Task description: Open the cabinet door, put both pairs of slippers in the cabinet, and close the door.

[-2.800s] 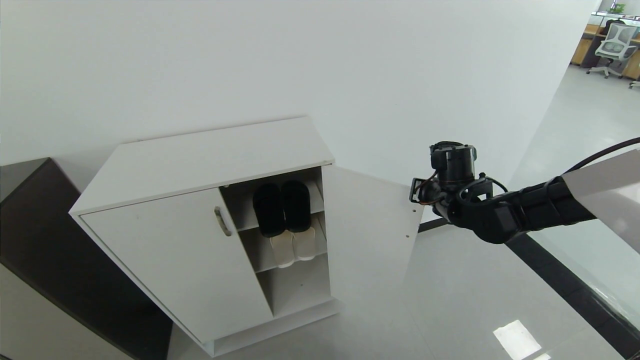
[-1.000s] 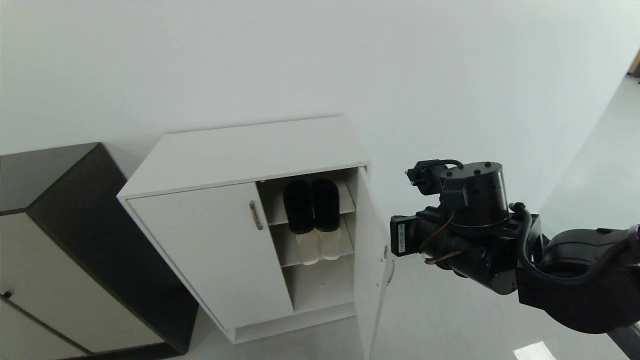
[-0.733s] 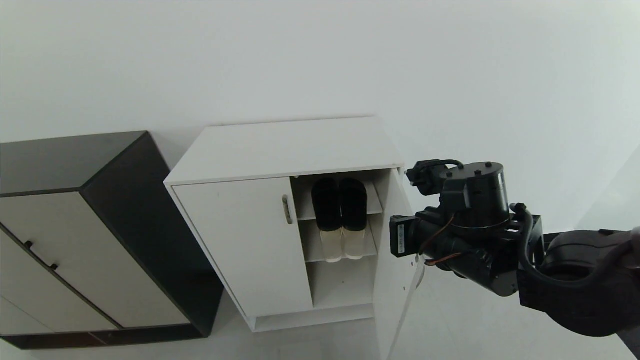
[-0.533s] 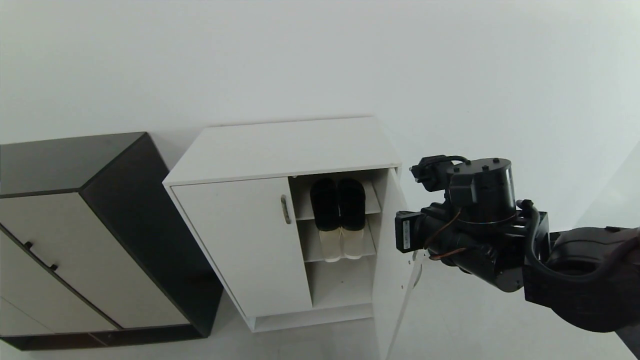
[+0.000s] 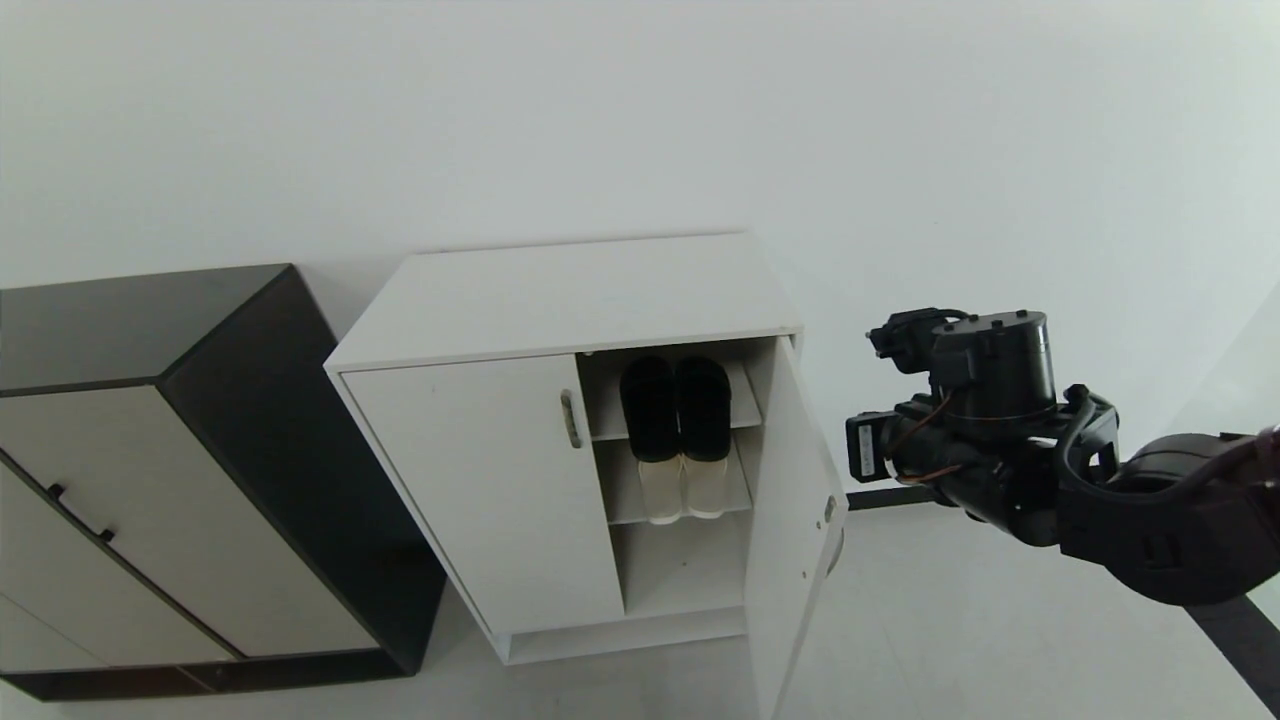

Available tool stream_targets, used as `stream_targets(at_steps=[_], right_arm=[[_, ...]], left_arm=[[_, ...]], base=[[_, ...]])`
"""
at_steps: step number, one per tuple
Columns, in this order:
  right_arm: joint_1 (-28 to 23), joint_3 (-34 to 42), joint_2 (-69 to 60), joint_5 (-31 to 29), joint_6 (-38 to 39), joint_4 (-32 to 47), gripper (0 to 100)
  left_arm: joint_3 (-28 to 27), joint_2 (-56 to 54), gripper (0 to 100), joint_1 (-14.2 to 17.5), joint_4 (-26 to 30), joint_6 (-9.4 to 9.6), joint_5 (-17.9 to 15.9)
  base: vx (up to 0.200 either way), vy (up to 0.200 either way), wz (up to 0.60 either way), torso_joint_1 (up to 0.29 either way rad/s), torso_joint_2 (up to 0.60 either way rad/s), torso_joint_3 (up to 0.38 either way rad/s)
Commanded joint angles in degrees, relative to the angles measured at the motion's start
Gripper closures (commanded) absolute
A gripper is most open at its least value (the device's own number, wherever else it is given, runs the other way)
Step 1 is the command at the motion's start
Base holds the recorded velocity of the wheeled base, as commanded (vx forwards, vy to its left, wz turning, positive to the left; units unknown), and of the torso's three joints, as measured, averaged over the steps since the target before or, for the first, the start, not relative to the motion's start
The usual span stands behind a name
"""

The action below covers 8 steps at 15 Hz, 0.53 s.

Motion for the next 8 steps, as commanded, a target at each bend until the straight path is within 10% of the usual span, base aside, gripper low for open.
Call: stream_targets(at_steps=[1, 8], right_arm=[[-0.52, -0.05, 2.86, 0.15, -0.03, -0.32, 100], [0.45, -0.05, 7.17, 2.61, 0.41, -3.66, 100]], left_arm=[[0.00, -0.01, 100, 0.01, -0.01, -0.01, 0.01], [0.00, -0.01, 100, 0.01, -0.01, -0.01, 0.01]], base=[[0.000, 0.000, 0.00, 0.000, 0.00, 0.000], [0.000, 0.000, 0.00, 0.000, 0.00, 0.000]])
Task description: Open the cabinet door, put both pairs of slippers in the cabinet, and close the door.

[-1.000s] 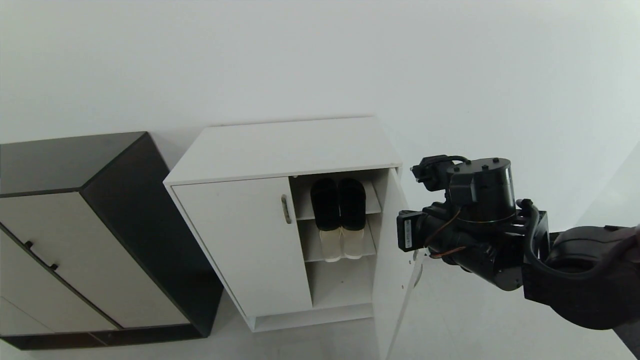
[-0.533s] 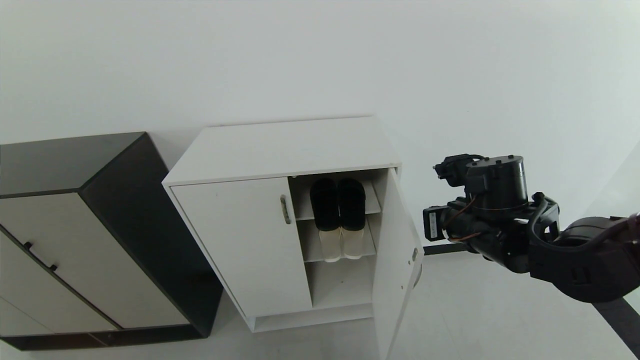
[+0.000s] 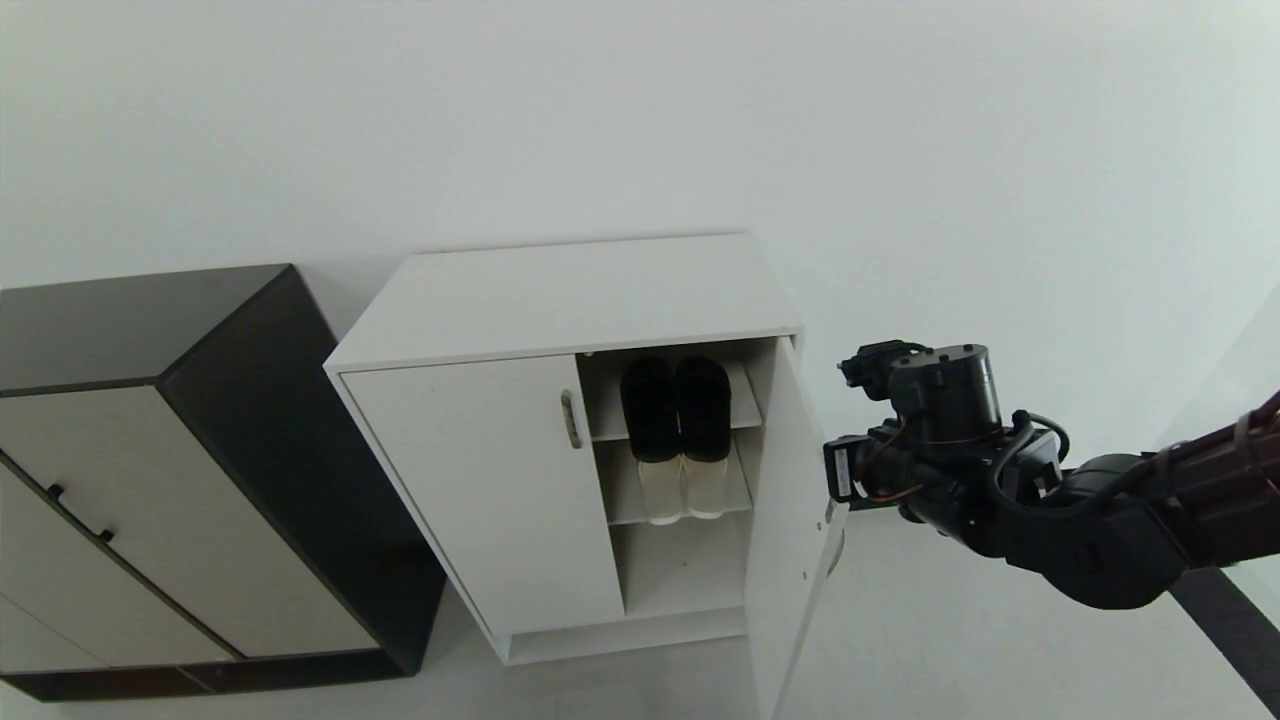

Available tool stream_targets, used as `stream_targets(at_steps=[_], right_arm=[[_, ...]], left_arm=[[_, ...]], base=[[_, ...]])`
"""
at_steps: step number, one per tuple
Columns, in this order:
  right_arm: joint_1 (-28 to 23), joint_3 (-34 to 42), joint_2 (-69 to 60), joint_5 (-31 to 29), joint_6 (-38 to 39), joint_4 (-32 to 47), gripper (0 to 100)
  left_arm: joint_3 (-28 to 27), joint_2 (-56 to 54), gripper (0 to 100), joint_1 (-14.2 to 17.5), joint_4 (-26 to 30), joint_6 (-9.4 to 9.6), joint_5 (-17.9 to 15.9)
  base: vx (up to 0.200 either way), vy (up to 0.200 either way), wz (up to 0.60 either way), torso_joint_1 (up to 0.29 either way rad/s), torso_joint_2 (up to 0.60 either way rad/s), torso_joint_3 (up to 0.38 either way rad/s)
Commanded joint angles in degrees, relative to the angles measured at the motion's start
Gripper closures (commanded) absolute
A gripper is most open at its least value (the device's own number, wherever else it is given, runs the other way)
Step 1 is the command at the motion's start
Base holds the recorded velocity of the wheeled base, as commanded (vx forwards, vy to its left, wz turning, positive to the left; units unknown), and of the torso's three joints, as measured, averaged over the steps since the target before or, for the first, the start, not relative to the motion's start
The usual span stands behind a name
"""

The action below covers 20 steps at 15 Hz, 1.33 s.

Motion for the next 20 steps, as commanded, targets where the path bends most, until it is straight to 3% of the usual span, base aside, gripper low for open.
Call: stream_targets(at_steps=[1, 5, 13, 17, 20], right_arm=[[1.05, 0.17, 1.27, 1.04, 0.25, -0.52, 100], [6.15, 2.99, 0.92, 6.31, 3.06, -8.43, 100], [6.85, 5.10, 0.92, 7.98, 2.45, -11.33, 100], [7.56, 5.62, 1.00, 8.07, 2.54, -12.03, 100], [7.64, 8.79, 0.92, 12.38, 2.54, -15.90, 100]], left_arm=[[0.00, -0.01, 100, 0.01, -0.01, 0.02, 0.01], [0.00, -0.01, 100, 0.01, -0.01, 0.02, 0.01], [0.00, -0.01, 100, 0.01, -0.01, -0.07, 0.01], [0.00, -0.01, 100, 0.01, -0.01, -0.07, 0.01], [0.00, -0.01, 100, 0.01, -0.01, -0.07, 0.01]], base=[[0.000, 0.000, 0.00, 0.000, 0.00, 0.000], [0.000, 0.000, 0.00, 0.000, 0.00, 0.000], [0.000, 0.000, 0.00, 0.000, 0.00, 0.000], [0.000, 0.000, 0.45, 0.001, 0.00, 0.001], [0.000, 0.000, 0.00, 0.000, 0.00, 0.000]])
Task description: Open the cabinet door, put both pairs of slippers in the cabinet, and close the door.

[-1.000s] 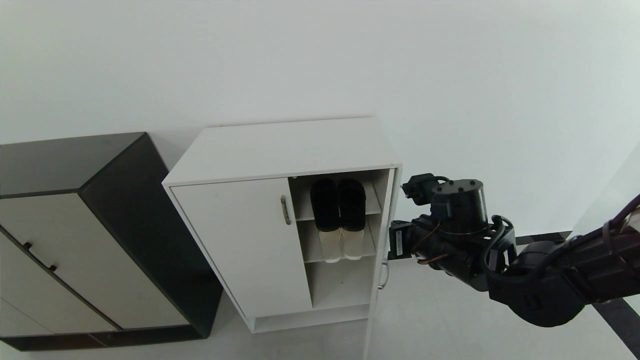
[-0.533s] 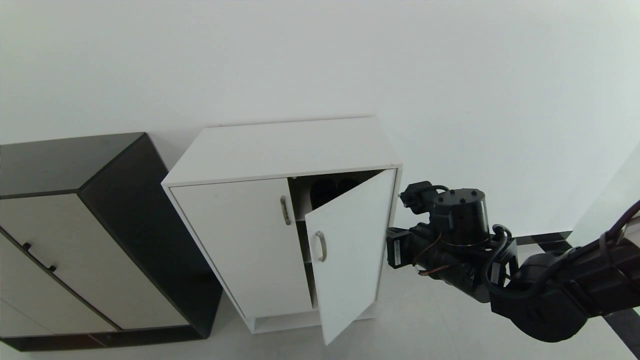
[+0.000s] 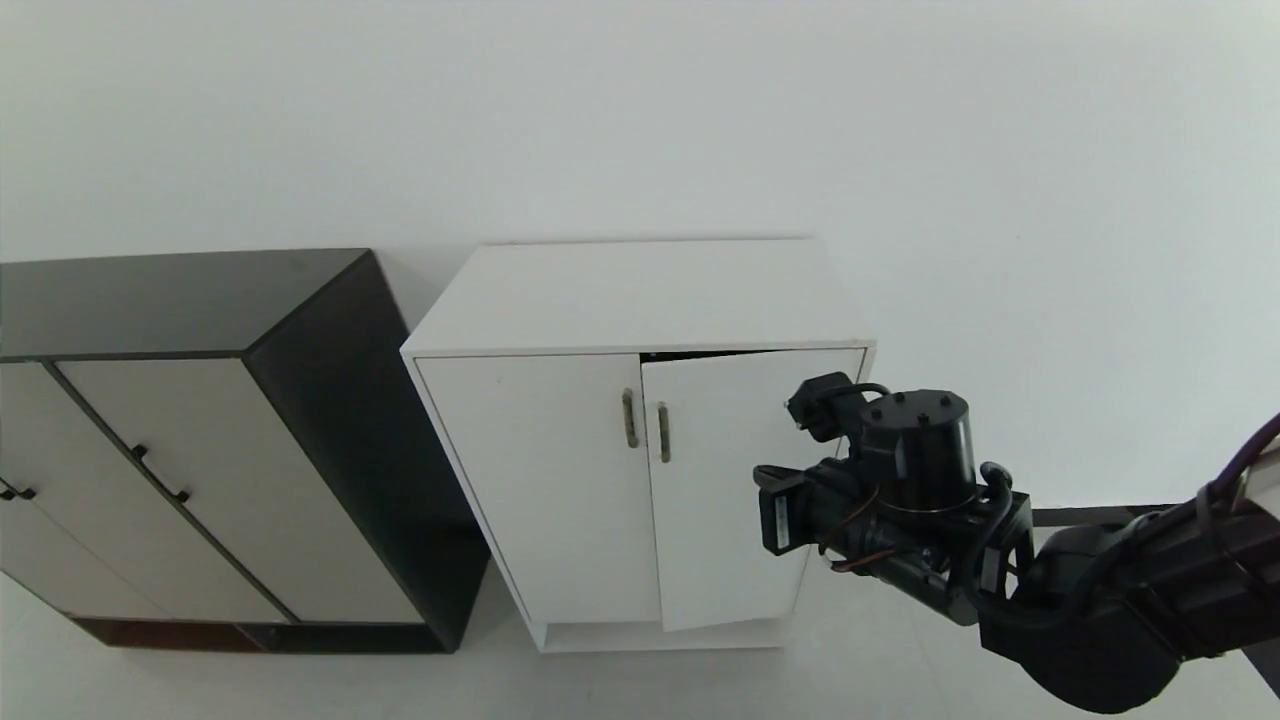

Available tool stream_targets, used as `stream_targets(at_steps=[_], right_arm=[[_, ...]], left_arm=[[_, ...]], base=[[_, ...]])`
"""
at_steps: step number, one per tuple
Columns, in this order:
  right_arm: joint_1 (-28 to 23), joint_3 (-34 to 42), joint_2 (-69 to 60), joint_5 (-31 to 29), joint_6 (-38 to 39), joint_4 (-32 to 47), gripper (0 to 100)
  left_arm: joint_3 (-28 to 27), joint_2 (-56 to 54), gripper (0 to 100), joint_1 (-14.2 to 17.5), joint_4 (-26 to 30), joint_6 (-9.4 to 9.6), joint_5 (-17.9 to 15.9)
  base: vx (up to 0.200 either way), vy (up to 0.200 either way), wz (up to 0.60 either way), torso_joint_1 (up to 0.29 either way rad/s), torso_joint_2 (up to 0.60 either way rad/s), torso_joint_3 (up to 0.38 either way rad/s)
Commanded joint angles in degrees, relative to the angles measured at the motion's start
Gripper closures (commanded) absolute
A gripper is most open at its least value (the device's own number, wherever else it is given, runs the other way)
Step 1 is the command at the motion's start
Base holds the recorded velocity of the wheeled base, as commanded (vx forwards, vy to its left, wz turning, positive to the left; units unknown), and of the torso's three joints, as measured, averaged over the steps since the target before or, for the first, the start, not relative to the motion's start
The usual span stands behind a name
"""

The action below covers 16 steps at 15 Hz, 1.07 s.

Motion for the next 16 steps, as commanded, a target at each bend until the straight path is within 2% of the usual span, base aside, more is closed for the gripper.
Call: stream_targets(at_steps=[1, 4, 14, 16], right_arm=[[-0.09, 3.44, -0.04, 3.51, -0.43, -3.65, 100], [-0.09, 5.72, 0.23, 5.62, -2.10, -6.99, 100], [0.00, 5.55, 1.90, 5.53, -2.18, -6.99, 100], [0.00, 5.11, 2.51, 5.44, -2.18, -7.08, 100]], left_arm=[[0.00, -0.01, 100, 0.09, -0.02, 0.00, -0.01], [0.00, -0.01, 100, 0.09, -0.02, 0.00, -0.01], [0.00, -0.01, 100, 0.09, -0.02, 0.00, -0.01], [0.00, -0.01, 100, 0.09, -0.02, 0.00, -0.01]], base=[[0.000, 0.000, 0.00, 0.000, 0.00, 0.000], [0.000, 0.000, 0.00, 0.000, 0.00, 0.000], [0.200, 0.000, 0.00, -0.001, 0.00, 0.002], [0.000, 0.000, 0.00, 0.000, 0.00, 0.000]])
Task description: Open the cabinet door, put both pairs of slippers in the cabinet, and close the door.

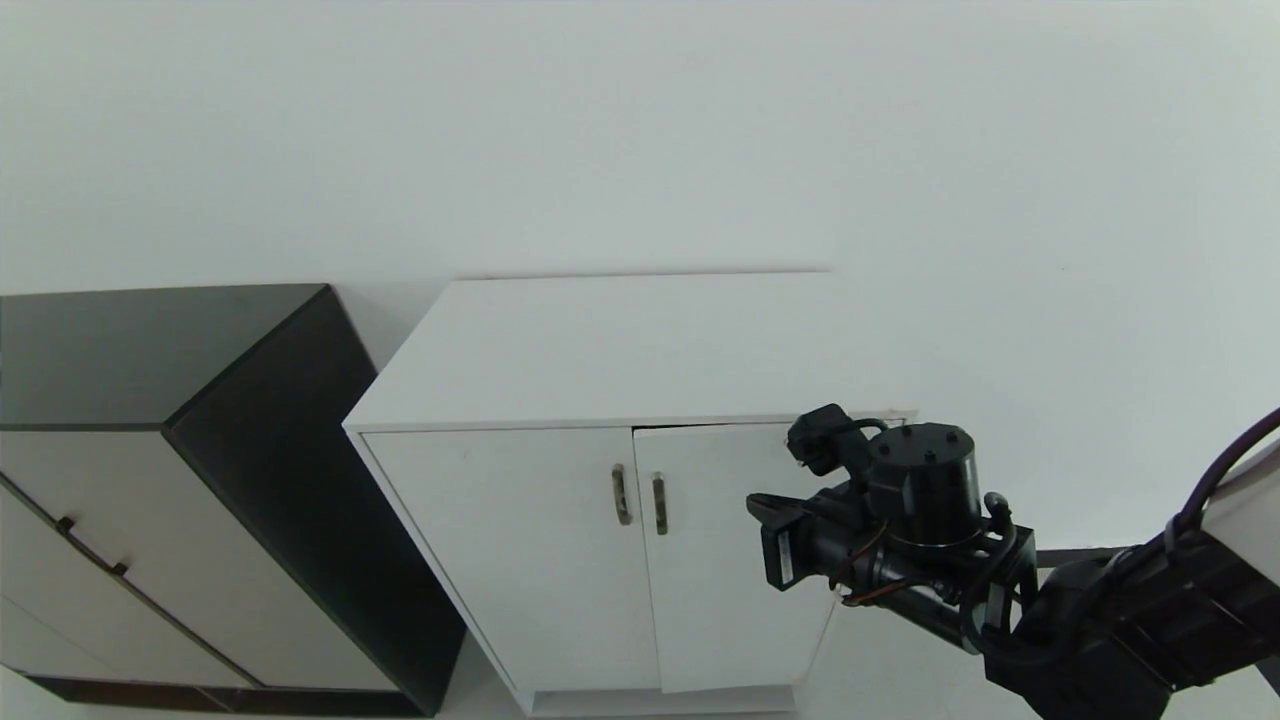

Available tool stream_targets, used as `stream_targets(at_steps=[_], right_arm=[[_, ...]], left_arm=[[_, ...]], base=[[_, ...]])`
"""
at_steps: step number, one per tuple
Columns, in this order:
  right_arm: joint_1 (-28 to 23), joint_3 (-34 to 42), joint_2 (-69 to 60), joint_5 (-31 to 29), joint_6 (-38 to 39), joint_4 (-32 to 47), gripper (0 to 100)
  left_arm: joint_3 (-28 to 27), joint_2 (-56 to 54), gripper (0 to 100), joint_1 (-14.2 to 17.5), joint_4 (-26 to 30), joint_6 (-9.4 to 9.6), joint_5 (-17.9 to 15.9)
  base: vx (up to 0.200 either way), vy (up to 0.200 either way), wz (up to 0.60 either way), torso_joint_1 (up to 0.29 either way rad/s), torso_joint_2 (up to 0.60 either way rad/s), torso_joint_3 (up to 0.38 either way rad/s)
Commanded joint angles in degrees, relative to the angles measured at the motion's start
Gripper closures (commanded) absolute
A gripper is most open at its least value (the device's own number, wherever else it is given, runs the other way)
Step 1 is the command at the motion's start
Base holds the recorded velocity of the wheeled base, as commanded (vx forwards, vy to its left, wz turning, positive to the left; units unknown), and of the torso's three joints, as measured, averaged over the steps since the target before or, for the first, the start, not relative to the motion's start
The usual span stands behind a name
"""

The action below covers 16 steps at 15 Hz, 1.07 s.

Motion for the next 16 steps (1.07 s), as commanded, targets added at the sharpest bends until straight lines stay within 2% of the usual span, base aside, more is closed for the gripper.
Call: stream_targets(at_steps=[1, 16], right_arm=[[0.00, -0.25, 0.76, -0.03, 0.06, 0.00, 100], [-3.25, -4.73, 7.18, -0.30, 0.59, -1.23, 100]], left_arm=[[0.00, -0.01, 100, 0.01, -0.02, 0.00, -0.01], [0.00, -0.01, 100, 0.01, -0.02, 0.00, -0.01]], base=[[0.000, 0.000, 0.00, 0.000, 0.00, 0.000], [0.000, 0.000, 0.00, 0.000, 0.00, 0.000]])
